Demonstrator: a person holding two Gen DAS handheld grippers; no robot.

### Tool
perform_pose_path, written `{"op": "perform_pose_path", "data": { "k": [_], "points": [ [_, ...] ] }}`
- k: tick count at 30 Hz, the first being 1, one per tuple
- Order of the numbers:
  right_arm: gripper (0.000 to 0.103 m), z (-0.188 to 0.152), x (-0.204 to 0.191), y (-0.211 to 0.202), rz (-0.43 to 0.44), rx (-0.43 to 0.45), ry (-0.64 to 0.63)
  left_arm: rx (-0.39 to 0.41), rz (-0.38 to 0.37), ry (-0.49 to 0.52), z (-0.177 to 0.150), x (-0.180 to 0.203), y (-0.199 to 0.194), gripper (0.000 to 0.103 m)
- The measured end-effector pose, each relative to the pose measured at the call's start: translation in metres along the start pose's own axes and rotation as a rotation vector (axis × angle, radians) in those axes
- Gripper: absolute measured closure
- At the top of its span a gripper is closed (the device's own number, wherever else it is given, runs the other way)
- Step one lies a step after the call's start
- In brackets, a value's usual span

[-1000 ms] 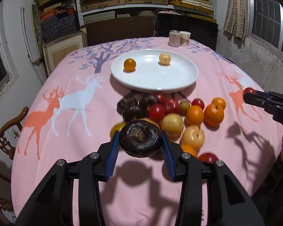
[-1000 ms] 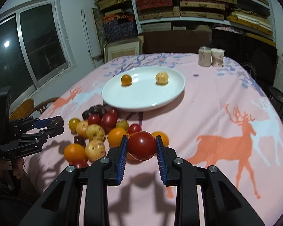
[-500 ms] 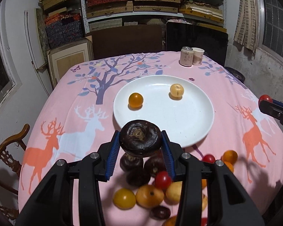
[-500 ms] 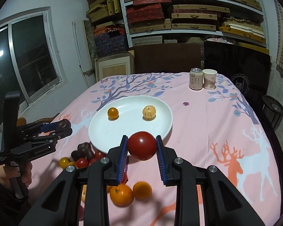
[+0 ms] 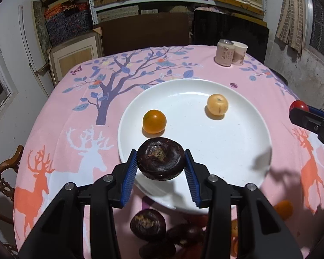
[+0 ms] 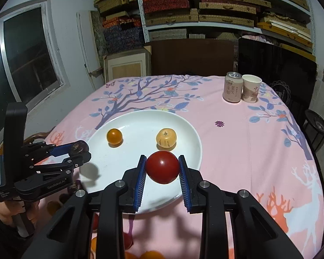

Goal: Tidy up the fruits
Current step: 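Lower both held tomatoes onto the white plate and open both grippers, then grasp the large red tomato with the right gripper while the left gripper grasps a mandarin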

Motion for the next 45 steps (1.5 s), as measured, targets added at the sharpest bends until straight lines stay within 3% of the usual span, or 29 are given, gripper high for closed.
{"op": "perform_pose_path", "data": {
  "k": [12, 13, 14, 15, 17, 22, 24, 28, 33, 37, 39, 45],
  "points": [
    [0.072, -0.012, -0.011, 0.093, -0.034, -0.152, -0.036, -0.123, 0.007, -0.017, -0.004, -0.015, 0.062, 0.06],
    [0.071, -0.012, -0.012, 0.096, -0.031, -0.155, -0.038, -0.127, 0.008, -0.016, -0.004, -0.014, 0.063, 0.06],
    [0.061, -0.012, -0.012, 0.097, -0.03, -0.156, -0.041, -0.128, 0.006, -0.017, -0.004, -0.014, 0.063, 0.06],
    [0.058, -0.011, -0.012, 0.095, -0.028, -0.147, -0.04, -0.12, 0.003, -0.02, -0.004, -0.014, 0.059, 0.059],
    [0.057, -0.008, -0.011, 0.081, -0.019, -0.111, -0.031, -0.089, 0.005, -0.02, -0.002, -0.015, 0.047, 0.046],
    [0.052, -0.015, 0.0, 0.031, -0.008, -0.053, 0.004, -0.001, -0.024, -0.007, -0.008, -0.01, -0.006, 0.038],
    [0.049, -0.028, 0.004, 0.008, -0.006, -0.039, 0.015, 0.026, -0.043, -0.002, -0.022, -0.006, -0.03, 0.031],
    [0.045, -0.066, -0.001, -0.035, 0.015, -0.025, 0.026, 0.034, -0.059, 0.036, -0.065, 0.006, -0.066, 0.03],
    [0.045, -0.121, -0.032, -0.071, 0.076, -0.046, -0.046, -0.002, -0.079, 0.072, -0.131, 0.02, -0.092, 0.03],
    [0.045, -0.164, -0.079, -0.087, 0.253, -0.125, -0.141, -0.01, -0.065, 0.062, -0.166, 0.018, -0.103, 0.03],
    [0.045, -0.182, -0.104, -0.094, 0.325, -0.154, -0.214, 0.004, -0.049, 0.05, -0.172, 0.013, -0.109, 0.024],
    [0.045, -0.196, -0.145, -0.092, 0.328, -0.164, -0.311, 0.005, -0.066, 0.033, -0.182, 0.011, -0.118, 0.024]
  ]
}}
Point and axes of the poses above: each gripper's, at about its wrist camera, not at the fingertips, and y roughly the way its jaws point, x to its right, z to its top, the point moved 10 cm from there along y, roughly the way its jaws point, and after that the axes turned 7 degrees about -z, right-handed, at the moved point
